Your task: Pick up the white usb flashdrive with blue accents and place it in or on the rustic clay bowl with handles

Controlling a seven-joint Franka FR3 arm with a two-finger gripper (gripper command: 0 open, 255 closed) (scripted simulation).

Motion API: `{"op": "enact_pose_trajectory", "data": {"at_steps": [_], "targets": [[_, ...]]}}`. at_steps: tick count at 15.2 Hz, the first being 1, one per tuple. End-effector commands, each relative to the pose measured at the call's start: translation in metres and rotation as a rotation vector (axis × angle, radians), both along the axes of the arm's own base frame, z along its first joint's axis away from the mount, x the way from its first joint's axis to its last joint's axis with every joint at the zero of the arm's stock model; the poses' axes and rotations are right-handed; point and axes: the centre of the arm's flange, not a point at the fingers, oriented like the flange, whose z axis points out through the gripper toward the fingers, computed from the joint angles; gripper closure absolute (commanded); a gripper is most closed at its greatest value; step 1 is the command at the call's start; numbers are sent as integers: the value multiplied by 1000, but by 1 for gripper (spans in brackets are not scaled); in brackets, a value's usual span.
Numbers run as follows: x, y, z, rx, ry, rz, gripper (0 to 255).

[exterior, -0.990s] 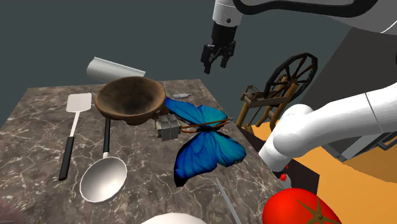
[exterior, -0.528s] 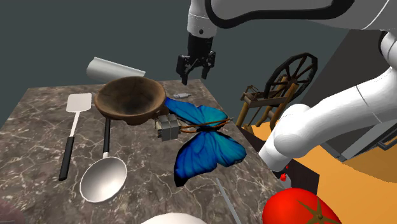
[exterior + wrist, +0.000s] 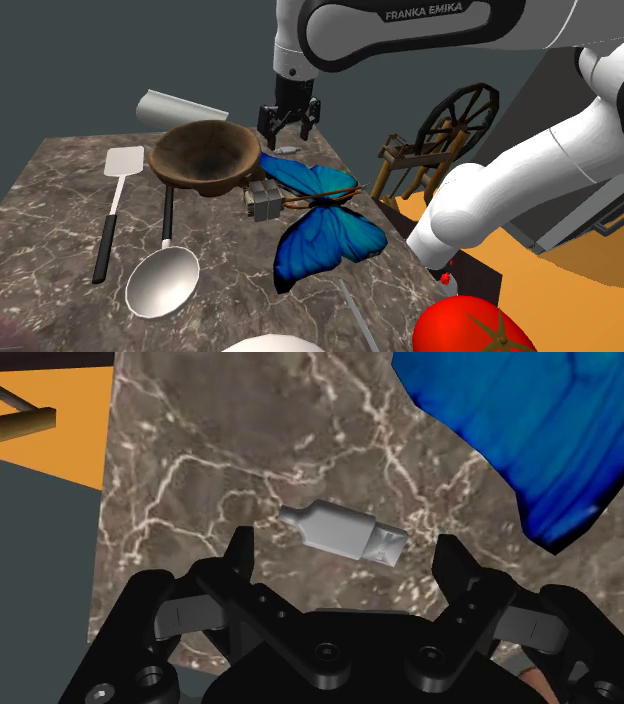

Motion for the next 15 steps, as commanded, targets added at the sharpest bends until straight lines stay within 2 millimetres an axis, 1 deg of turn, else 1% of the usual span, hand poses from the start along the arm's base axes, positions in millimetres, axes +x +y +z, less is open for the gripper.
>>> {"op": "enact_pose_trajectory", "data": {"at_steps": [1,2,10,11,15], "targets": [[1,0,-10,0,-1,0,0],[1,0,-18,0,-1,0,0],[1,0,-18,0,-1,0,0],[1,0,-18,0,-1,0,255],[1,0,-18,0,-1,0,255]]}}
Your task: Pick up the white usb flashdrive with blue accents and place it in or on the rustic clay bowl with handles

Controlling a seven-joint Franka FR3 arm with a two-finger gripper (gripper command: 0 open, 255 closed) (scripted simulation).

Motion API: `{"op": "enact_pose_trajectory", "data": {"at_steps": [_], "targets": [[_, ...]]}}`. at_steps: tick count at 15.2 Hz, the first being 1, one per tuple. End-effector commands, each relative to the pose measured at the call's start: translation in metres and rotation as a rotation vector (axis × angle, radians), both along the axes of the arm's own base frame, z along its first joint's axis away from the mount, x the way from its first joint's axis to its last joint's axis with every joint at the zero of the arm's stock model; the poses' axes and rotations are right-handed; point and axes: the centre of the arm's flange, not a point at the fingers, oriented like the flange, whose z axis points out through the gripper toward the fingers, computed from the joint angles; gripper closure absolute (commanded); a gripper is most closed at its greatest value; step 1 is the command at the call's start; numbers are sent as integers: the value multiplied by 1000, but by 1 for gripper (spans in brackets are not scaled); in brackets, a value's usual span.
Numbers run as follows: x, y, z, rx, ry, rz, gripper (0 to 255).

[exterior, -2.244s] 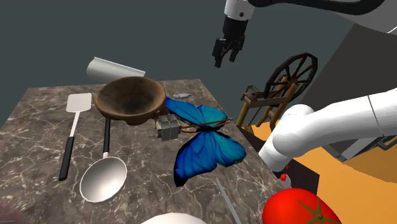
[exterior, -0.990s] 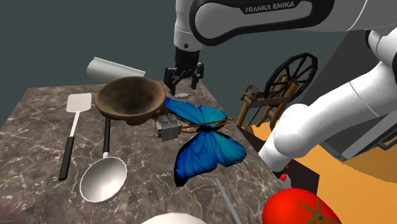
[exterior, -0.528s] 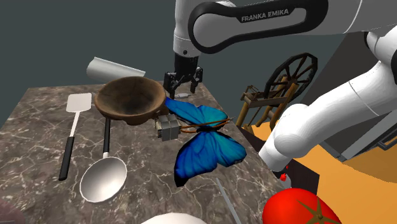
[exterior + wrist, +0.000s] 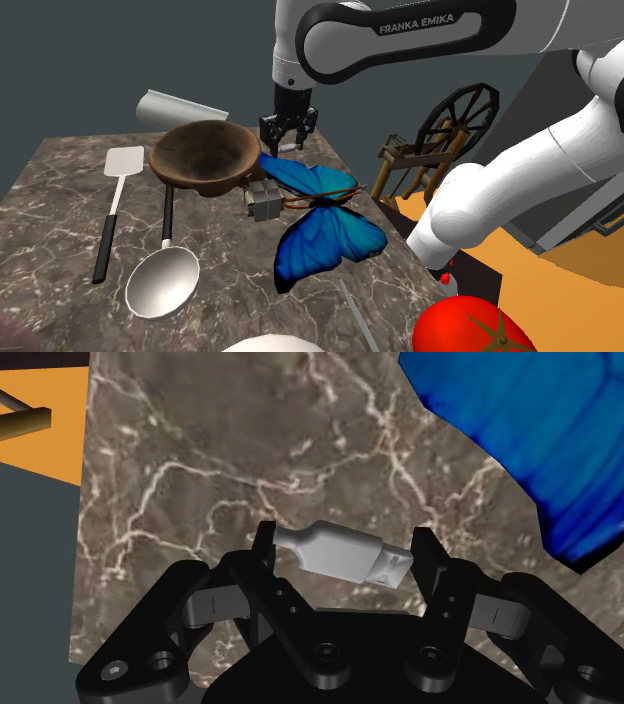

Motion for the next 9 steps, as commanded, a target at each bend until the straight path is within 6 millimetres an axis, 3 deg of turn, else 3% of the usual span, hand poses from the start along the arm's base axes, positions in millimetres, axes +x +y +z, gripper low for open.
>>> {"op": "enact_pose_trajectory", "data": {"at_steps": [1,5,9], "targets": [[0,0,0,0,1,0,255],[0,0,0,0,1,0,255],[0,0,21,0,1,0,255]]}}
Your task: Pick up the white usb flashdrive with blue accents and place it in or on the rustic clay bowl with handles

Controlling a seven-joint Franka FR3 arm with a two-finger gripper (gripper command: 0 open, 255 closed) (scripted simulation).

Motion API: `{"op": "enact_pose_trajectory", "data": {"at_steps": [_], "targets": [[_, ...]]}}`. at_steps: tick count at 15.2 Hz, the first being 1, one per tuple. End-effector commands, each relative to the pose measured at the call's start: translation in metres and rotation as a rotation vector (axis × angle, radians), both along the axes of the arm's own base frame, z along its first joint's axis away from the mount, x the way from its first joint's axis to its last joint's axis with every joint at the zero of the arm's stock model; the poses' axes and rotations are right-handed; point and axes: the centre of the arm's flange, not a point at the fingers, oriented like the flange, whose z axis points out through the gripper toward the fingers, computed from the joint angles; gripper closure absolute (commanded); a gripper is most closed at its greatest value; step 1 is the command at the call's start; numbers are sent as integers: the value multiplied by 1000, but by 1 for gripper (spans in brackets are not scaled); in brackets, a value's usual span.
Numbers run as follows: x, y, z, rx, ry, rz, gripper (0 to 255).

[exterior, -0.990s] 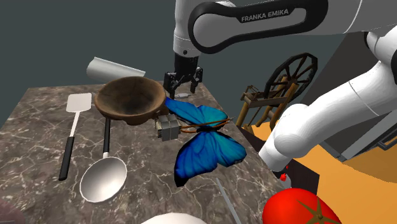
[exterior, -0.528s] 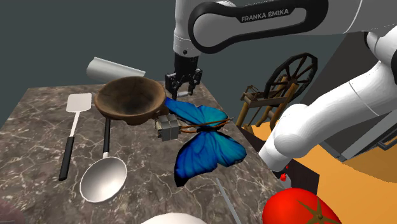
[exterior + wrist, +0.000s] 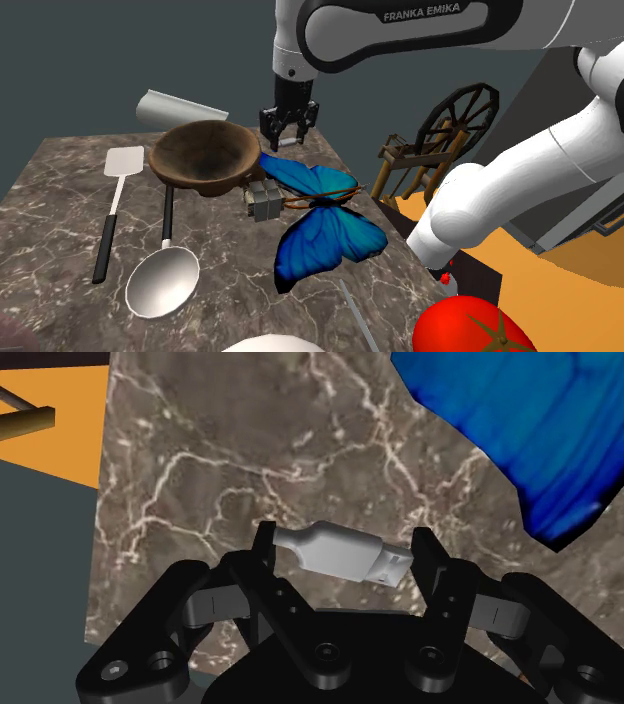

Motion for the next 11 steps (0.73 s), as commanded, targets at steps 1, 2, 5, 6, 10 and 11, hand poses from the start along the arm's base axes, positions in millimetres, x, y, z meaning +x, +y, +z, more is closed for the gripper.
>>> {"op": "enact_pose_trajectory", "data": {"at_steps": [1,2,5,6,10,11], "targets": [[-1,0,10,0,0,0,255],[-1,0,15,0,0,0,255],[-1,0,31,0,0,0,255],[-1,0,36,0,0,0,255],[-1,0,57,0,0,0,255],[-1,0,63,0,0,0,255]]}}
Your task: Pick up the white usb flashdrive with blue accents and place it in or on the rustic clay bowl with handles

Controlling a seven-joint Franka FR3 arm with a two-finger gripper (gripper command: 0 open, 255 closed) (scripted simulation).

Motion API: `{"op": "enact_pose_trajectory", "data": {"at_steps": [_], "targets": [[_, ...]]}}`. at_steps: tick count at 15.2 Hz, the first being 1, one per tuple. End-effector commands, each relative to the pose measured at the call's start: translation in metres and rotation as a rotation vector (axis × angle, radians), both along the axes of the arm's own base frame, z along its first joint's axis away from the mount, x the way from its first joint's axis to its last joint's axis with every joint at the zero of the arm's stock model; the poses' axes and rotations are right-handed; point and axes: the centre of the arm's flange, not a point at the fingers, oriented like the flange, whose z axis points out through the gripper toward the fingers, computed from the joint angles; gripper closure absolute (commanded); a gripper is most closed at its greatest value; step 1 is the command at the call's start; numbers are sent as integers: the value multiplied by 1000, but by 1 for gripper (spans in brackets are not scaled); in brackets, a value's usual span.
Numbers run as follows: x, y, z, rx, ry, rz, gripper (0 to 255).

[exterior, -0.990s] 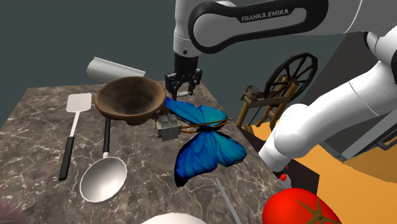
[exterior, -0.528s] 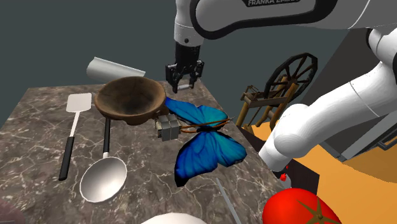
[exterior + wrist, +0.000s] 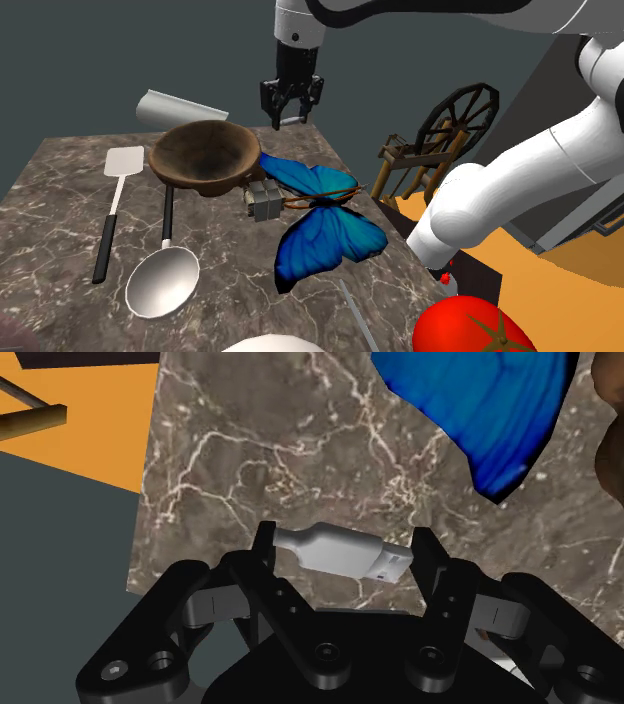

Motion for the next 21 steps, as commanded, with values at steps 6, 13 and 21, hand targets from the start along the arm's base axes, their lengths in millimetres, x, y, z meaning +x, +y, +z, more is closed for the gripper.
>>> {"op": "enact_pose_trajectory", "data": {"at_steps": [6,13,21], "targets": [[0,0,37,0,0,0,255],[0,0,74,0,0,0,255],[0,39,97,0,0,0,255]]}}
